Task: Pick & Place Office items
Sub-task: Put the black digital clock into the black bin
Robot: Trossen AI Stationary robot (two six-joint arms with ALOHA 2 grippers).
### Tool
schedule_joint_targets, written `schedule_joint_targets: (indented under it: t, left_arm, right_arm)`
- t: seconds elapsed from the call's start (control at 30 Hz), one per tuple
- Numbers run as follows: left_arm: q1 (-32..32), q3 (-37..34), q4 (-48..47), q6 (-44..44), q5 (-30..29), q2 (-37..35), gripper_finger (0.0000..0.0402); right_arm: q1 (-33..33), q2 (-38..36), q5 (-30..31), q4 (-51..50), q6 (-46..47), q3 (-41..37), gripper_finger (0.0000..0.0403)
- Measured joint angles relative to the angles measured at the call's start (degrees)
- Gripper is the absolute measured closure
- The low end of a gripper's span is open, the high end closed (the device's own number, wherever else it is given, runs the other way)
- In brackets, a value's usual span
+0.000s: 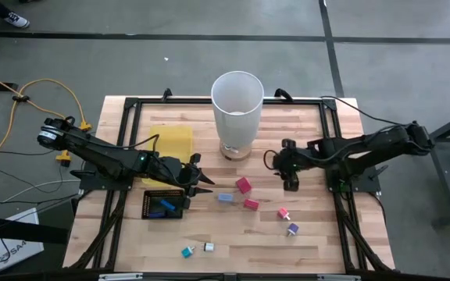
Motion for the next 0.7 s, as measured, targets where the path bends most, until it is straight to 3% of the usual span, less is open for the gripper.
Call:
schedule_joint_targets:
  t: [0.13,0.37,0.7]
  left_arm:
    - [0.0,0.0,0.0,0.0,0.0,0.0,0.0284]
    - [0.0,0.0,0.03,0.02,0.01,0.0,0.0284]
    - [0.0,-0.02,0.57,0.0,-0.01,0.0,0.0284]
  right_arm:
    - [-1.35,-1.28,-1.85,-2.19,-11.69,0.02,0.0238]
    - [-6.5,-5.54,-3.96,-8.19,-22.69,0.04,0.0238]
    - [-12.5,-9.5,-20.54,-10.91,-37.11,0.04,0.0238]
